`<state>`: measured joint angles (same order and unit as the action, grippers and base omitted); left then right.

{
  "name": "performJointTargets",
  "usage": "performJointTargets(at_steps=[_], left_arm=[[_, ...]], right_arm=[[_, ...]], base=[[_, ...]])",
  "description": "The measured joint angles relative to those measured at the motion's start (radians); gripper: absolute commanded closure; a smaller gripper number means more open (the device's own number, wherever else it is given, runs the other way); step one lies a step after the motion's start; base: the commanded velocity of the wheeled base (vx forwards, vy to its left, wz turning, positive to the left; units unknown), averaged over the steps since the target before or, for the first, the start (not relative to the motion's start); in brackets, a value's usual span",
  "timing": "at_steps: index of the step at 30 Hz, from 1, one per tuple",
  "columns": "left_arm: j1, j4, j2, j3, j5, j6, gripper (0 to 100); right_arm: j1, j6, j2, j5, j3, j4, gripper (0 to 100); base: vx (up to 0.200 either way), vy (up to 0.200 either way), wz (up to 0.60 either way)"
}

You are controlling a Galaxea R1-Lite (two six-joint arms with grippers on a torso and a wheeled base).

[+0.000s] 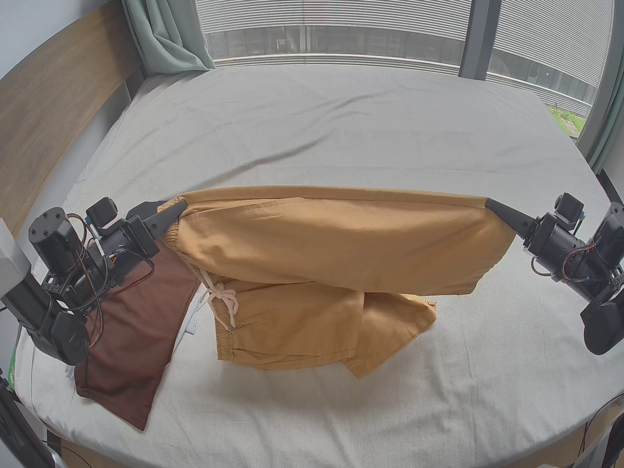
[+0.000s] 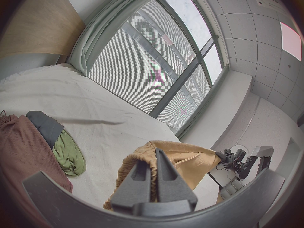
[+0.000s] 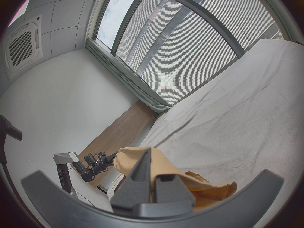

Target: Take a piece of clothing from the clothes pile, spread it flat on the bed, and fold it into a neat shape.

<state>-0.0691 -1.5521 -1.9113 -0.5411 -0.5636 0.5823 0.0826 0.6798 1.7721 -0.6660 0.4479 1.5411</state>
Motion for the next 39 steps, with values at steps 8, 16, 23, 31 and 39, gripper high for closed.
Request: performJointTargets(at_steps=[8,16,23,31,39], left_arm=[[0.003,0.0,-0.001,-0.003,0.0,0.0,100],[0.003,0.0,-0.001,-0.004,-0.001,0.001,100],[0.005,0.0,-0.004,-0.006,0.0,0.002,100],[0.011,0.001,-0.008,-0.011,0.001,0.001,100],[0.01,0.0,-0.011,-0.021,0.009,0.002,100]], right_arm=[[-0.004,0.0,0.002,0.0,0.001,0.0,100],[-0.004,-0.002,0.004,0.001,0.001,0.0,100],[-0.003,-0.004,0.006,0.001,0.001,0.0,100],[-0.005,-0.003,0.009,0.001,0.002,0.0,100],[0.004,-0.006,0.015,0.001,0.011,0.0,100]], base=[[0.0,0.0,0.0],[0.0,0.0,0.0],[0.0,0.0,0.0],[0.0,0.0,0.0],[0.0,0.0,0.0]])
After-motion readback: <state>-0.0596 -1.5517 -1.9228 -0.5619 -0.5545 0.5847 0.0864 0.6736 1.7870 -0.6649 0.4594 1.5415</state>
